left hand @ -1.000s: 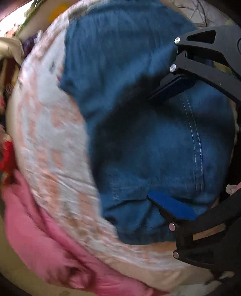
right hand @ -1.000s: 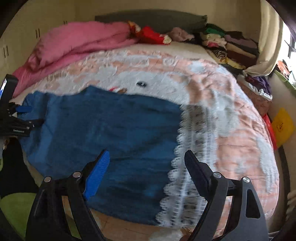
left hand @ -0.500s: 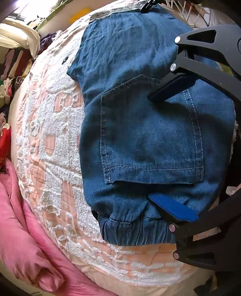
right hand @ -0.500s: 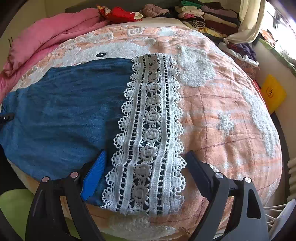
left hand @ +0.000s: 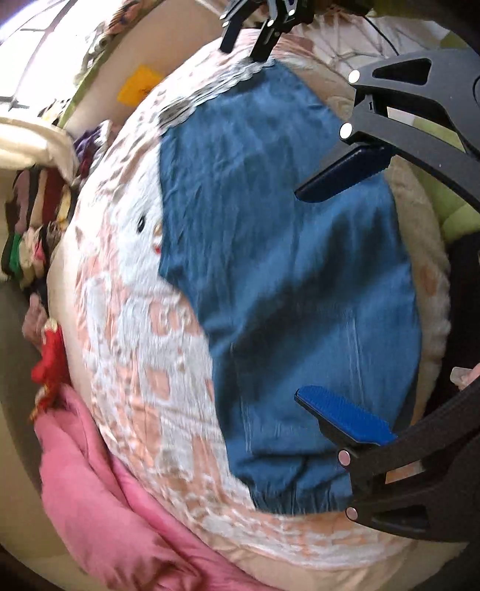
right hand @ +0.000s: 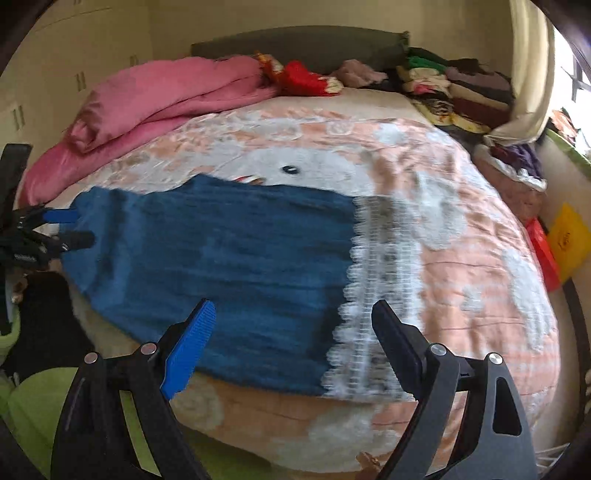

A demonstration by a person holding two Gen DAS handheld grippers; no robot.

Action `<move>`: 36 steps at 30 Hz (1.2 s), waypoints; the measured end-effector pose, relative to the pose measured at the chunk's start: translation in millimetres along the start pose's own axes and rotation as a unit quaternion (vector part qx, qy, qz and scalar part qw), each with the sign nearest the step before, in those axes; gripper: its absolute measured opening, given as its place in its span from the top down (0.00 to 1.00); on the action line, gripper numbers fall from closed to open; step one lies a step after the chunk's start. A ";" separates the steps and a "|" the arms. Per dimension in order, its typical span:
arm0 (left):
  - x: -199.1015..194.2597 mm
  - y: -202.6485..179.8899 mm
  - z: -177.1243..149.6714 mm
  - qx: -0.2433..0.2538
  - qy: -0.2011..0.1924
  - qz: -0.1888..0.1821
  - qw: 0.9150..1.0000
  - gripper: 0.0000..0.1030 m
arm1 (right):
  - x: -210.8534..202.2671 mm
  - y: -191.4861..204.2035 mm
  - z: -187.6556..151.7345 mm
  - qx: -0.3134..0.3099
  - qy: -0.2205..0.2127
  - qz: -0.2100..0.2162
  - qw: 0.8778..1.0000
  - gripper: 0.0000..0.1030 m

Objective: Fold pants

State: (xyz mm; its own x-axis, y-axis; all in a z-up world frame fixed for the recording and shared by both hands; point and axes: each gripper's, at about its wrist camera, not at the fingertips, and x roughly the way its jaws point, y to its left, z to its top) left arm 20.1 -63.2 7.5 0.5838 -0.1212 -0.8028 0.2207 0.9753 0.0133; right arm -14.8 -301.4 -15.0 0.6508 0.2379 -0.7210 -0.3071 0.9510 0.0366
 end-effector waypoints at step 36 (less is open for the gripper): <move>-0.4 -21.8 9.6 0.010 0.009 -0.009 1.000 0.09 | -27.2 -39.0 -11.1 0.095 -0.013 -0.005 0.995 0.12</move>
State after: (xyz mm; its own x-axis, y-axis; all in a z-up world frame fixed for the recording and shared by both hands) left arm 22.5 -86.2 13.3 0.5650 -0.1341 -0.8141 0.2454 0.9694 0.0107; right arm -28.2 -347.2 -4.5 0.6711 0.2314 -0.7044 -0.1659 0.9728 0.1615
